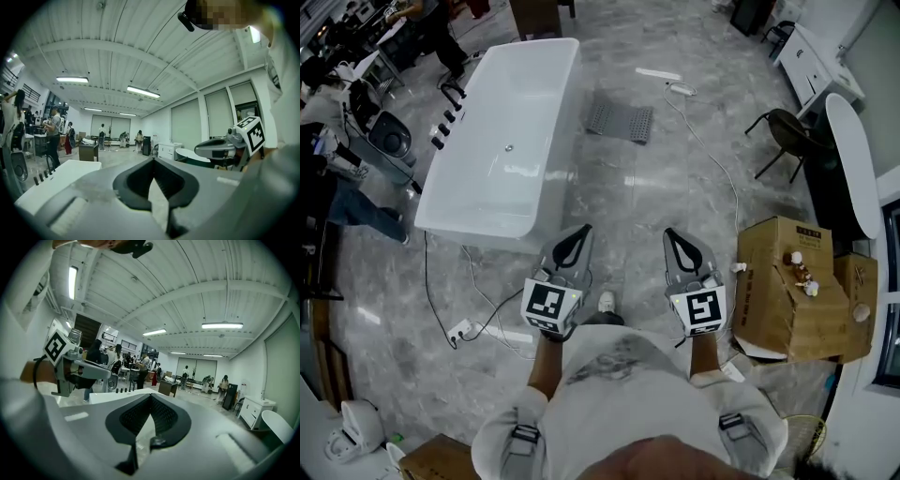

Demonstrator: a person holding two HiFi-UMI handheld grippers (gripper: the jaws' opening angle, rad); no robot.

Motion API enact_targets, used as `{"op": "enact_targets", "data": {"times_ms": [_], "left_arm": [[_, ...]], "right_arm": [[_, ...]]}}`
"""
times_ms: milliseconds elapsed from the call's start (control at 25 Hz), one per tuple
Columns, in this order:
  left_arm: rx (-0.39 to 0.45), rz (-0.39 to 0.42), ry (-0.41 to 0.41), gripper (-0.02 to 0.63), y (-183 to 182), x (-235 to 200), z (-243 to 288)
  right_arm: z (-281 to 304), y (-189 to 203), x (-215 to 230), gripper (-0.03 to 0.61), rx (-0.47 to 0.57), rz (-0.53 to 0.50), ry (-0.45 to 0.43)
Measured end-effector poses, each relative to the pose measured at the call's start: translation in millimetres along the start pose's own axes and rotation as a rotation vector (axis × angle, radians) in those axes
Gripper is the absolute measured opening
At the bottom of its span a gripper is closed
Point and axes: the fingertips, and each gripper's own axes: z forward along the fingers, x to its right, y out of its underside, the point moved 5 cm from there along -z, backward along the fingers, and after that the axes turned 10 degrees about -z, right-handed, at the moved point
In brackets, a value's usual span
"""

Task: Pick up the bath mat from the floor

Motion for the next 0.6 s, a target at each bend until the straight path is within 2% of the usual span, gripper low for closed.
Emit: {"op": "enact_targets", "data": {"times_ms": [200,600], "left_arm": [[0.008,-0.016,0.032,0.002,-10.0,-31.9,25.1],[-0.009,-0.044,0.032,0.002,-20.5,-81.2,82.6]], "right_arm": [[39.0,-3.0,8.6,0.002,-0.013,-0.001,0.018],[105.9,2.4,39.6,0.002,-0.039,-0.001,0.010]]}}
